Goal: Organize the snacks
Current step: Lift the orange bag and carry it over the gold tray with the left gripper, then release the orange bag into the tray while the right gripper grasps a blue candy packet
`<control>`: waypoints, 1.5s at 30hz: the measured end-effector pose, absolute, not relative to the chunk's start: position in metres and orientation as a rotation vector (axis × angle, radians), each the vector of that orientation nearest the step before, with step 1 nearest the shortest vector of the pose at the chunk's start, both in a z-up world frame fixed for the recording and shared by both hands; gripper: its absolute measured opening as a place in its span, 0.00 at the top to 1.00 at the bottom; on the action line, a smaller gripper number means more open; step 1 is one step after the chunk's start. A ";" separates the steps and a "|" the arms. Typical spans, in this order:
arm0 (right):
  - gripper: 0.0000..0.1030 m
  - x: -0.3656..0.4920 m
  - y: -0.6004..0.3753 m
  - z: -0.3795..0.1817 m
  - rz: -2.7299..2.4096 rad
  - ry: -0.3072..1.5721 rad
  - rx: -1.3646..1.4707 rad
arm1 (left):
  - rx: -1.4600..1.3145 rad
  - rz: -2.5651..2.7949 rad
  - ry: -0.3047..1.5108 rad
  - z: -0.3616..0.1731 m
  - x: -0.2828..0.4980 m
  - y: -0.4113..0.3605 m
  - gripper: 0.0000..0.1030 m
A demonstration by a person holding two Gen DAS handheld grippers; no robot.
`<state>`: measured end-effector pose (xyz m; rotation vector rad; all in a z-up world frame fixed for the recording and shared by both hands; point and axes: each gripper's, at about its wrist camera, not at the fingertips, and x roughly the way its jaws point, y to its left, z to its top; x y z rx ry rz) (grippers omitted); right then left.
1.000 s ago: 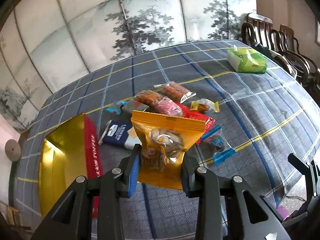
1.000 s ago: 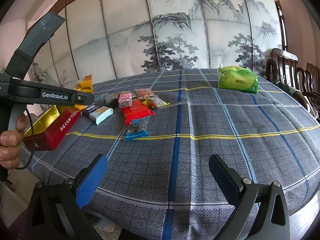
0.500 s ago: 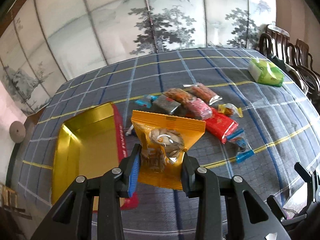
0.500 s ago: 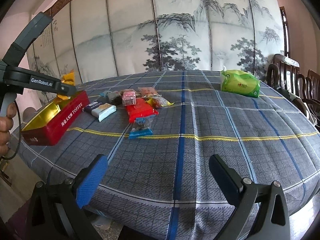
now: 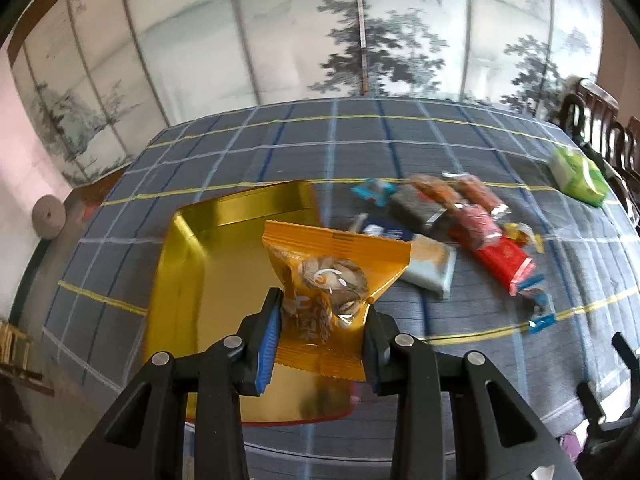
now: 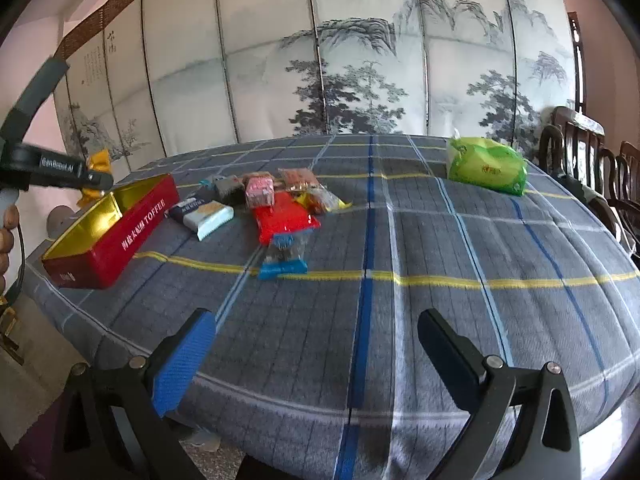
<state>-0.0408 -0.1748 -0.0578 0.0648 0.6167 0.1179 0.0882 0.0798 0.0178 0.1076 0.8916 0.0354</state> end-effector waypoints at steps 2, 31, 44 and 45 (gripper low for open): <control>0.00 -0.031 -0.174 -0.052 0.142 0.632 0.066 | 0.094 0.058 0.906 0.016 0.094 0.093 0.69; 0.32 0.077 -0.147 -0.066 0.179 0.849 -0.034 | 0.045 0.242 1.085 -0.034 0.158 0.182 0.69; 0.70 0.076 -0.143 -0.069 0.218 0.892 -0.030 | -0.012 0.212 1.024 -0.023 0.151 0.192 0.33; 0.70 0.073 -0.143 -0.064 0.230 0.886 -0.017 | -0.040 0.202 1.010 -0.018 0.146 0.195 0.33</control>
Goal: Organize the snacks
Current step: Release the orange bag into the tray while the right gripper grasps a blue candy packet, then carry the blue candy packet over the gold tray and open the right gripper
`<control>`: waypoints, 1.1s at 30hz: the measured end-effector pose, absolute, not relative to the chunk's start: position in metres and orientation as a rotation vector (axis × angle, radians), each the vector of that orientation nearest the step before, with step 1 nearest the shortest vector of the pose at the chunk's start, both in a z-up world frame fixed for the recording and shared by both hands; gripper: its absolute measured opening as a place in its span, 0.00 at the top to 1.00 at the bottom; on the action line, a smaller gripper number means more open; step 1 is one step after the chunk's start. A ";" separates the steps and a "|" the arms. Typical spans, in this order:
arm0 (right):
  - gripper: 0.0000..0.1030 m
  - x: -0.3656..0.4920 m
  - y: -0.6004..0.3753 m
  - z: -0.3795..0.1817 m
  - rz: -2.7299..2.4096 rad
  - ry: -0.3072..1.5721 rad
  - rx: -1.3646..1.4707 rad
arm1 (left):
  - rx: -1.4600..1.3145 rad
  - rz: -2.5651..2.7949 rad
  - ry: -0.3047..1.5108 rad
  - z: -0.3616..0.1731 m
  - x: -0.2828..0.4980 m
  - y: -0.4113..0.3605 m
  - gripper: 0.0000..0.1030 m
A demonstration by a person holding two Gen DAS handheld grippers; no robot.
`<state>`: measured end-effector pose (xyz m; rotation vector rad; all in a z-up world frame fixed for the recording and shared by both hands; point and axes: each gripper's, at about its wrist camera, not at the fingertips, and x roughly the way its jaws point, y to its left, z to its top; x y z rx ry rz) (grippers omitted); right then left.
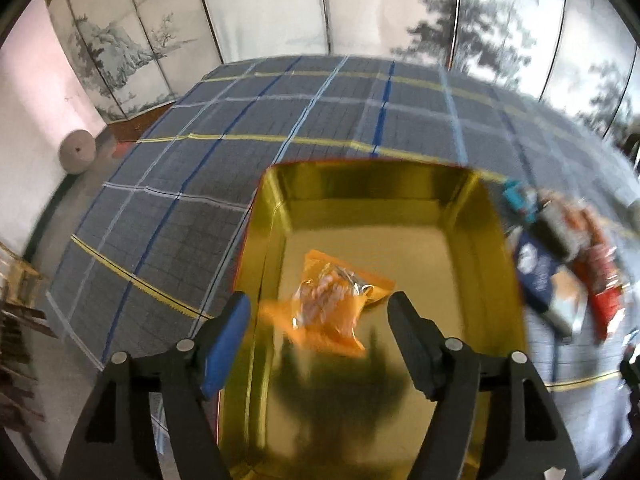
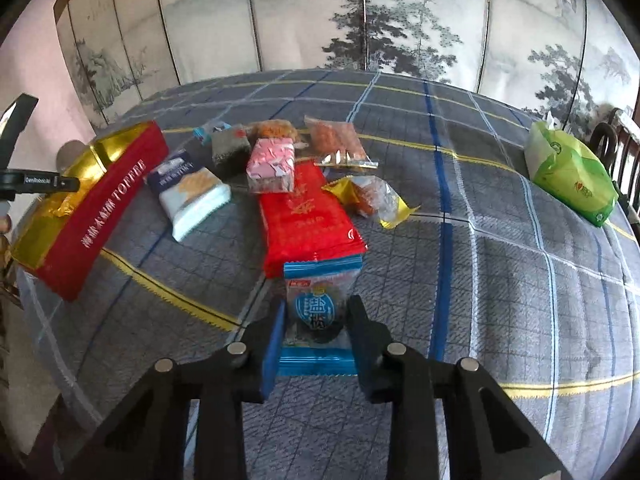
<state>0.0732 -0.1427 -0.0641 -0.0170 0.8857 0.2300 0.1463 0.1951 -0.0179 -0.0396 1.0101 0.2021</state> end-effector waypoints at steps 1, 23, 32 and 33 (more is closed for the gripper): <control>0.70 0.070 -0.140 -0.057 0.253 0.874 -0.001 | -0.068 0.199 0.995 -0.013 0.142 0.199 0.34; 0.70 0.161 0.088 0.007 0.724 0.908 -0.036 | -0.042 0.227 0.935 0.027 0.007 0.201 0.01; 0.70 0.188 0.148 -0.028 0.700 0.999 -0.083 | -0.045 0.171 0.862 0.028 -0.013 0.210 0.01; 0.69 0.191 0.153 -0.031 0.695 1.001 -0.085 | -0.031 0.170 0.867 0.027 -0.012 0.208 0.01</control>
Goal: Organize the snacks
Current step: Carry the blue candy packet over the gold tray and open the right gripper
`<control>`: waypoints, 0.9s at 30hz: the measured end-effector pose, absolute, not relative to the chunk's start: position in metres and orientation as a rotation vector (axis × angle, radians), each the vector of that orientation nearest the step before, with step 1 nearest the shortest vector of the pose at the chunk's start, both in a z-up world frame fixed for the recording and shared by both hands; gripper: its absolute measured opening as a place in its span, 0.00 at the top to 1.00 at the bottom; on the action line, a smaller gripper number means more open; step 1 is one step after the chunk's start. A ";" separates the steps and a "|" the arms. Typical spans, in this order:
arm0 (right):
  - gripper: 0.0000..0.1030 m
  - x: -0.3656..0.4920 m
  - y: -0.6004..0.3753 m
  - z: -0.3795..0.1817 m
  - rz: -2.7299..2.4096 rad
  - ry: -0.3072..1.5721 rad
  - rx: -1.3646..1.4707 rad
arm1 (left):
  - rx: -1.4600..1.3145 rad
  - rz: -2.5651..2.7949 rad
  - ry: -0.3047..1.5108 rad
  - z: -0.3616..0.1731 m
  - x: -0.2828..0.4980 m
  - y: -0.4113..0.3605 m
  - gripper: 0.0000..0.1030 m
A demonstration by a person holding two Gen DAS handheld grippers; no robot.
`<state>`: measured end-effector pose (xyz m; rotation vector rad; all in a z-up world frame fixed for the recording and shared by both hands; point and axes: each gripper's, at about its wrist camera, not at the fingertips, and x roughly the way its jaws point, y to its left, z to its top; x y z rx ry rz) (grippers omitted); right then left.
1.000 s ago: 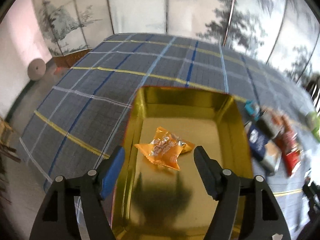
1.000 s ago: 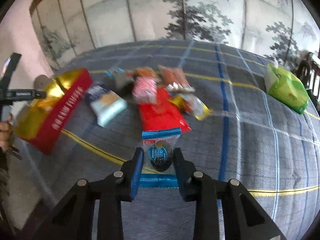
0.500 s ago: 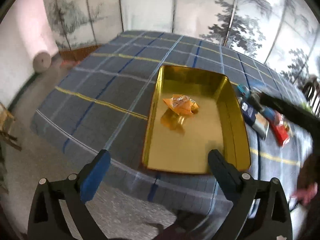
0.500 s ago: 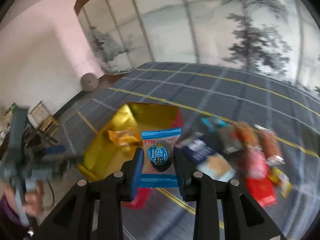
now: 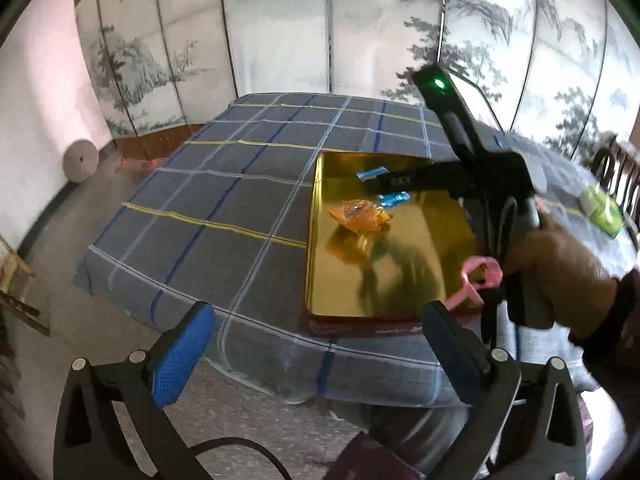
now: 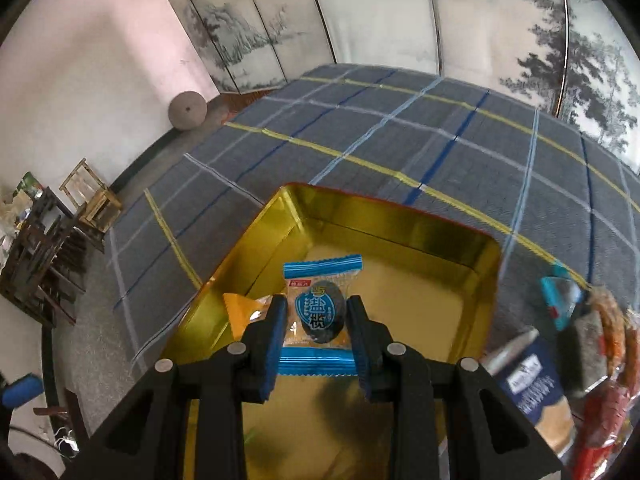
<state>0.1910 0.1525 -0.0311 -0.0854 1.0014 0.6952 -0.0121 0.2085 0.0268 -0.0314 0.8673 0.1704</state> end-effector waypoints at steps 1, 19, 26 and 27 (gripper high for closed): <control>0.68 0.193 0.157 -0.033 0.700 1.003 -0.081 | -0.028 0.168 0.877 0.025 -0.010 0.208 0.01; 0.42 0.187 0.012 -0.022 0.845 1.023 -0.207 | -0.113 0.097 0.925 0.014 0.002 0.196 0.01; 0.42 0.206 0.008 -0.044 0.818 1.053 -0.282 | -0.054 0.079 0.961 0.005 0.010 0.179 0.01; 0.42 0.207 0.010 -0.048 0.805 1.055 -0.310 | -0.057 0.079 0.962 0.005 0.010 0.179 0.01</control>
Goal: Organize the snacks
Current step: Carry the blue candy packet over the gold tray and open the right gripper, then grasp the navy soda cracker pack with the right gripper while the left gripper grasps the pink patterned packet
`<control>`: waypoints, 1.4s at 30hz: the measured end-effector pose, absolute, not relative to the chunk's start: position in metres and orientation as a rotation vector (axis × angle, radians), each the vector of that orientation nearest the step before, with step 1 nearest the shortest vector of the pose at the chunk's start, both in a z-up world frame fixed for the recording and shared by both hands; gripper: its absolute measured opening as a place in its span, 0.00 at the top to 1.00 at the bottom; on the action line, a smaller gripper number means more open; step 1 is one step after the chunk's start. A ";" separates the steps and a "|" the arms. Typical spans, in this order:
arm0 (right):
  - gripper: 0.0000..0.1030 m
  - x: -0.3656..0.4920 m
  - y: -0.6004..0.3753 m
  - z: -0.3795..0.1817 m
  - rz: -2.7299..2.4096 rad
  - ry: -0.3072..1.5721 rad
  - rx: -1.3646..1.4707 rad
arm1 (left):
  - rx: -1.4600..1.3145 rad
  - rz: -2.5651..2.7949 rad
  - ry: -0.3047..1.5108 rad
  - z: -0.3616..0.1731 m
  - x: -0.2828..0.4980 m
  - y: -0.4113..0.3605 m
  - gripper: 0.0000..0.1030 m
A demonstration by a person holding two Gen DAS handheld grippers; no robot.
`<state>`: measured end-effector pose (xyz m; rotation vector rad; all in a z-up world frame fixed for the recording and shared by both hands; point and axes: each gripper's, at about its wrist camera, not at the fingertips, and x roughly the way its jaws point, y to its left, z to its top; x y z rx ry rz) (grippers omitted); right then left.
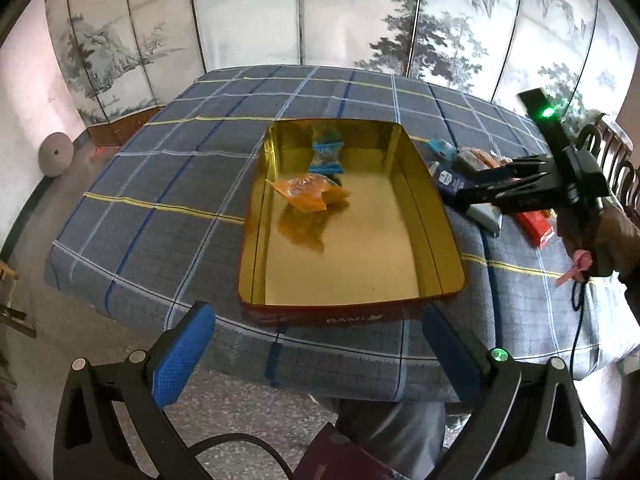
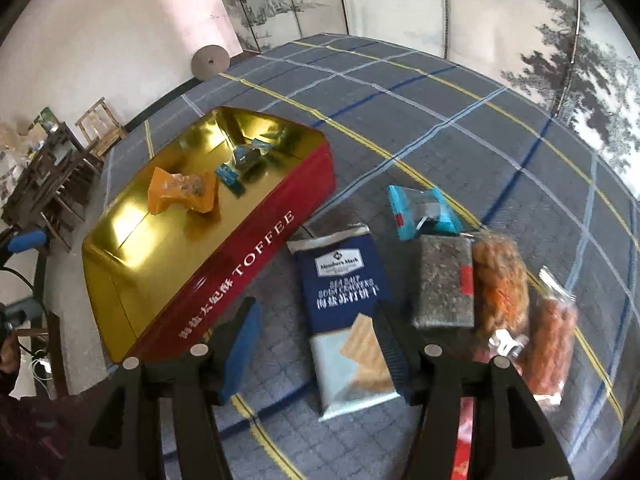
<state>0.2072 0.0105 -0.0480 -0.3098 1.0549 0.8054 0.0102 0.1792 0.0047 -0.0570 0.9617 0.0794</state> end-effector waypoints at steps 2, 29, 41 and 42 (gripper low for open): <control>0.42 0.208 0.021 -0.057 0.759 1.046 -0.413 | -0.071 0.074 0.964 0.004 0.012 0.180 0.01; 0.51 0.048 -0.228 -0.029 0.242 0.859 0.093 | 0.058 -0.208 0.955 0.018 0.028 0.075 0.01; 0.51 0.083 -0.312 -0.072 0.047 0.835 0.175 | 0.083 -0.266 1.022 0.007 0.133 -0.019 0.04; 0.51 0.081 -0.314 -0.073 0.041 0.830 0.180 | 0.086 -0.266 1.026 0.005 0.142 -0.025 0.04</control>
